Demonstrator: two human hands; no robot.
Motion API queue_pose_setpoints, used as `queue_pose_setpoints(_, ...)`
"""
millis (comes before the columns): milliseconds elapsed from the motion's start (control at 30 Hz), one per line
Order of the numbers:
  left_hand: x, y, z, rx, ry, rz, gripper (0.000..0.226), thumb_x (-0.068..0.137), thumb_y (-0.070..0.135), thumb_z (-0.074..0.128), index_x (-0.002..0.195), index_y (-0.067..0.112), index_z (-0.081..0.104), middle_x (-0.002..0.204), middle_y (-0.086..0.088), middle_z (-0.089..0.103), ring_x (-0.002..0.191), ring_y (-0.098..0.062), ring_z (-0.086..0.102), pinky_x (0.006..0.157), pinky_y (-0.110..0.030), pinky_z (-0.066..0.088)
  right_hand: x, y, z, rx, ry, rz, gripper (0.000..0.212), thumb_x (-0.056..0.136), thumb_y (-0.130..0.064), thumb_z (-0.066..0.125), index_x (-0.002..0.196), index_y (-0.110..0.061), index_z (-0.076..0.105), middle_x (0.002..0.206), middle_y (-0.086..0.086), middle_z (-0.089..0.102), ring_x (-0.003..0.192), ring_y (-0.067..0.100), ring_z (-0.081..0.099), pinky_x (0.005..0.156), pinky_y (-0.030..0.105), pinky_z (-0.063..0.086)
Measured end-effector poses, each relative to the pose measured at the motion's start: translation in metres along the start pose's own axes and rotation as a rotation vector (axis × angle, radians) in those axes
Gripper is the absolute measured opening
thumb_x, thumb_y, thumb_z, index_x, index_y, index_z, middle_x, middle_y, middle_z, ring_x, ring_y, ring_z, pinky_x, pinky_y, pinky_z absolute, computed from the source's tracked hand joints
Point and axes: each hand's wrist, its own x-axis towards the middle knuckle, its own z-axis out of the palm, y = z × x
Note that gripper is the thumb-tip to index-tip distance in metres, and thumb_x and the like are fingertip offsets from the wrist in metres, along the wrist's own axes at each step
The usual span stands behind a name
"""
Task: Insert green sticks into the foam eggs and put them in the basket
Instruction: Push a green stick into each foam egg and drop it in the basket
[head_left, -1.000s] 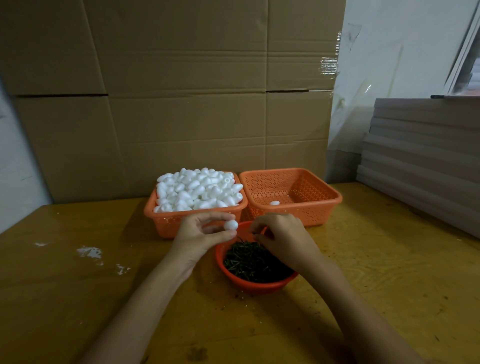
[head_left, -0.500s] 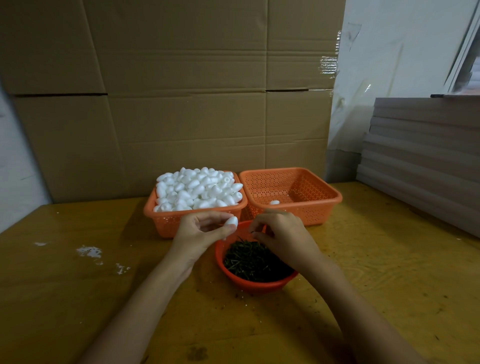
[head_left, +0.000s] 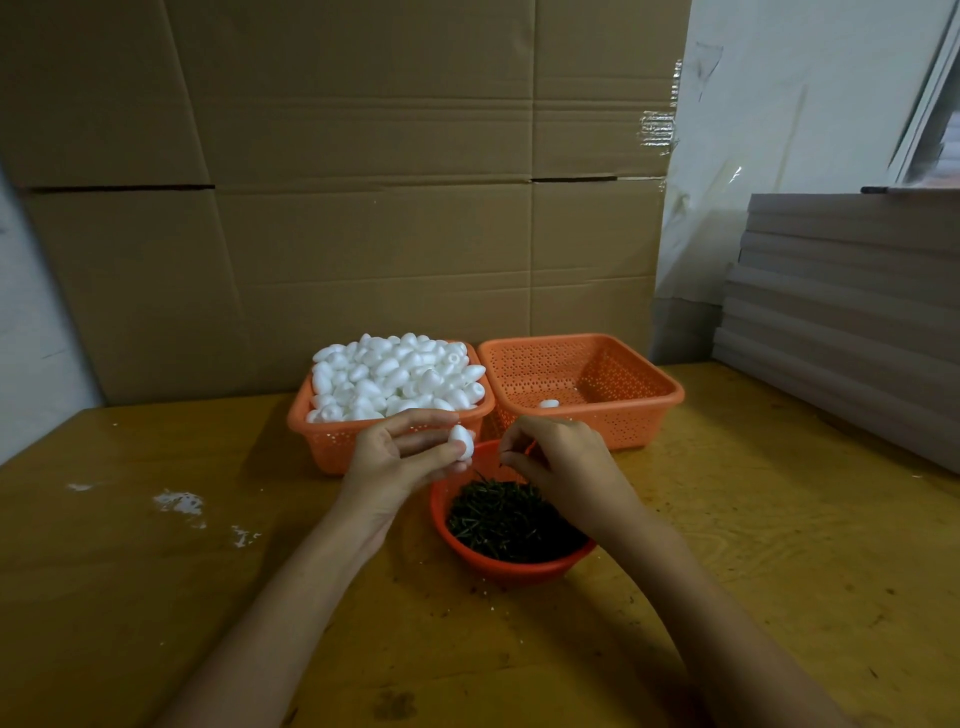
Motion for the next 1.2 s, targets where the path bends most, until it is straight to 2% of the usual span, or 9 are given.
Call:
queue_pose_setpoints(133, 0.0, 0.0, 0.001, -0.074, -0.049, -0.004, 0.044, 0.075, 0.008, 0.085, 0.117, 0.004, 0.076, 0.114, -0.022, 0.079, 0.103, -0.038, 0.079, 0.08, -0.031, 0.065, 0.0, -0.001, 0.0, 0.017, 0.007, 0.001, 0.005, 0.095, -0.022, 0.075, 0.099, -0.022, 0.07, 0.091, -0.013, 0.07, 0.083, 0.005, 0.065, 0.077, 0.034, 0.056)
queue_pose_setpoints(300, -0.001, 0.0, 0.002, -0.092, -0.065, -0.02, 0.037, 0.08, 0.011, 0.08, 0.117, 0.006, 0.078, 0.118, -0.019, 0.078, 0.105, -0.04, 0.078, 0.08, -0.031, 0.066, 0.0, -0.005, -0.003, 0.071, 0.085, -0.01, 0.007, 0.098, -0.024, 0.071, 0.1, -0.019, 0.067, 0.084, -0.015, 0.07, 0.075, 0.002, 0.067, 0.072, 0.031, 0.057)
queue_pose_setpoints(400, 0.0, -0.001, 0.003, -0.103, -0.051, -0.03, 0.037, 0.083, 0.012, 0.078, 0.119, 0.004, 0.076, 0.119, -0.02, 0.077, 0.106, -0.041, 0.077, 0.079, -0.032, 0.066, 0.0, -0.006, -0.003, 0.125, 0.116, 0.017, 0.007, 0.098, -0.023, 0.072, 0.1, -0.019, 0.067, 0.082, -0.013, 0.072, 0.074, 0.004, 0.071, 0.072, 0.035, 0.059)
queue_pose_setpoints(567, 0.001, -0.001, 0.003, -0.178, -0.05, -0.039, 0.026, 0.086, 0.015, 0.077, 0.112, 0.016, 0.081, 0.117, -0.025, 0.077, 0.105, -0.043, 0.077, 0.078, -0.031, 0.066, 0.0, -0.008, -0.003, 0.185, 0.161, 0.036, 0.008, 0.094, -0.017, 0.077, 0.1, -0.016, 0.071, 0.085, -0.012, 0.075, 0.074, 0.003, 0.073, 0.073, 0.036, 0.062)
queue_pose_setpoints(700, 0.003, 0.0, 0.001, -0.281, -0.023, -0.08, 0.022, 0.085, 0.011, 0.076, 0.106, 0.011, 0.081, 0.117, -0.029, 0.075, 0.105, -0.043, 0.077, 0.076, -0.029, 0.065, 0.0, -0.01, -0.005, 0.22, 0.232, 0.033, 0.011, 0.092, -0.016, 0.08, 0.102, -0.014, 0.074, 0.091, -0.01, 0.077, 0.081, 0.003, 0.074, 0.076, 0.036, 0.062)
queue_pose_setpoints(867, 0.005, -0.001, -0.001, -0.366, 0.013, -0.111, 0.026, 0.085, 0.009, 0.075, 0.11, 0.006, 0.079, 0.119, -0.027, 0.076, 0.106, -0.04, 0.078, 0.073, -0.029, 0.065, -0.002, -0.013, -0.009, 0.235, 0.334, -0.032, 0.009, 0.093, -0.015, 0.079, 0.102, -0.014, 0.076, 0.09, -0.013, 0.076, 0.081, 0.001, 0.073, 0.073, 0.034, 0.061)
queue_pose_setpoints(1033, 0.005, -0.002, 0.0, -0.379, 0.015, -0.108, 0.021, 0.086, 0.01, 0.073, 0.105, 0.009, 0.083, 0.118, -0.025, 0.076, 0.105, -0.036, 0.079, 0.071, -0.027, 0.065, -0.003, -0.014, -0.006, 0.233, 0.327, -0.098, 0.01, 0.094, -0.015, 0.079, 0.104, -0.013, 0.077, 0.094, -0.011, 0.077, 0.086, 0.003, 0.073, 0.075, 0.033, 0.061)
queue_pose_setpoints(1200, 0.005, -0.002, 0.0, -0.417, 0.01, -0.129, 0.035, 0.088, 0.009, 0.072, 0.121, 0.0, 0.074, 0.122, -0.026, 0.075, 0.106, -0.035, 0.078, 0.072, -0.026, 0.065, -0.003, -0.014, -0.003, 0.182, 0.324, -0.149, 0.01, 0.093, -0.016, 0.079, 0.103, -0.015, 0.078, 0.094, -0.011, 0.078, 0.086, 0.001, 0.073, 0.075, 0.03, 0.06)
